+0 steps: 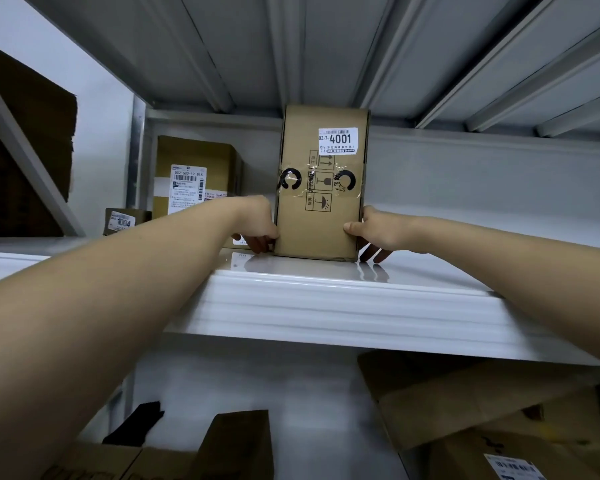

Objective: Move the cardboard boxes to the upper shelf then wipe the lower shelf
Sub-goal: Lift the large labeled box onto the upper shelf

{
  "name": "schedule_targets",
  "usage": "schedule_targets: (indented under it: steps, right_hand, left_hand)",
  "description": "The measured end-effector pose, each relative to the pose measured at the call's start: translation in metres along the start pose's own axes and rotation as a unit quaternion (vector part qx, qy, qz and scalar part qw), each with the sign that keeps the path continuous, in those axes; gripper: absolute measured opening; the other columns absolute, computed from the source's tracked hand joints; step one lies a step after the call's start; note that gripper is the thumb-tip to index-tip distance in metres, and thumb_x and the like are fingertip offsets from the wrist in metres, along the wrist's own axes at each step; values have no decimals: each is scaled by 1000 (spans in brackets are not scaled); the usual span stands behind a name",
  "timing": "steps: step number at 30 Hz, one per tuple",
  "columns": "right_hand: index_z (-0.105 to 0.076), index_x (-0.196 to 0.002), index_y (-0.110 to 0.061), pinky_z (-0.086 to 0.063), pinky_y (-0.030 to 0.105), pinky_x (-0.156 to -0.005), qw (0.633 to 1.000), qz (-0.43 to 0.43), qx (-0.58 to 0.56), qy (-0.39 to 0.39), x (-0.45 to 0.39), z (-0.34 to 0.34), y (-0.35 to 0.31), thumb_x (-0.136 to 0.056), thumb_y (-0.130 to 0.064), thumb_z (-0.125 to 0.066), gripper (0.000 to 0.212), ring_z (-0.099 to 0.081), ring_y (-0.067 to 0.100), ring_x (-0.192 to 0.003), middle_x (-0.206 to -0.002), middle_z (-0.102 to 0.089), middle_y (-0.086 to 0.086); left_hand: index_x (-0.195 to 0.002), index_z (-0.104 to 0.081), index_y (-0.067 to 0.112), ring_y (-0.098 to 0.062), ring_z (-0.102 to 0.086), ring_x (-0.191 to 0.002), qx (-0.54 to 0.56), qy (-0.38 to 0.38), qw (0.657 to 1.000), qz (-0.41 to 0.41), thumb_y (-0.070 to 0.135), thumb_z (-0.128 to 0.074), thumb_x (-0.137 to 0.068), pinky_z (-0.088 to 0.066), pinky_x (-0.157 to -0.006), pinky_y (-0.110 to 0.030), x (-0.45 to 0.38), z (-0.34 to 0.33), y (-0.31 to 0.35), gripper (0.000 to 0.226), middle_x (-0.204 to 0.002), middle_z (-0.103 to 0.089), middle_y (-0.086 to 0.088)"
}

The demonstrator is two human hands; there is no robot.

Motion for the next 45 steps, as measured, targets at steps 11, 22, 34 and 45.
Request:
schedule_targets:
  steps: [11,22,34,45]
  right_hand:
    - [-45,-114,-11,-49,29,-65,997,-16,72,-14,9,2,-1,-102,-41,-35,34,-62,28,-89,-111,-66,16]
    - [-60,-112,-6,-52,36,-73,978,2,205,20,77,15,-4,-96,-43,-47,42,-62,30,-80,-101,-69,8]
    - [-68,-94,-19,-34,31,-65,928,73,227,286,194,15,-19,-94,-44,-42,36,-52,27,-84,-96,-65,7]
    - [-34,-147,-11,-19,41,-116,863,139,270,405,248,-44,3,-94,-29,-44,57,-21,25,-146,-155,-30,6]
  left_hand:
    - [-103,-63,0,-17,-53,-59,-101,-4,995,3,3,-44,-95,-40,-40,-18,31,-8,14,21,-85,-63,-14]
    - [-107,-57,9,-23,-49,-85,-108,33,993,-46,25,-39,-100,-35,-74,-26,105,-13,40,26,-95,-53,-7]
    - [-92,-62,20,-31,-54,-88,-138,324,926,-134,45,-32,-95,-35,-67,-33,186,-36,83,40,-99,-64,-9]
    - [-148,-26,13,-28,-20,-143,-183,411,861,-239,28,-41,-92,-14,-117,-42,224,-82,59,60,-153,-27,-11]
Point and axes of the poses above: each hand's wrist, its own x-axis away from the middle knuckle, its own z-axis out of the back of the hand, y = z × x, the point moved 8 cm from there along -x, towards the middle knuckle
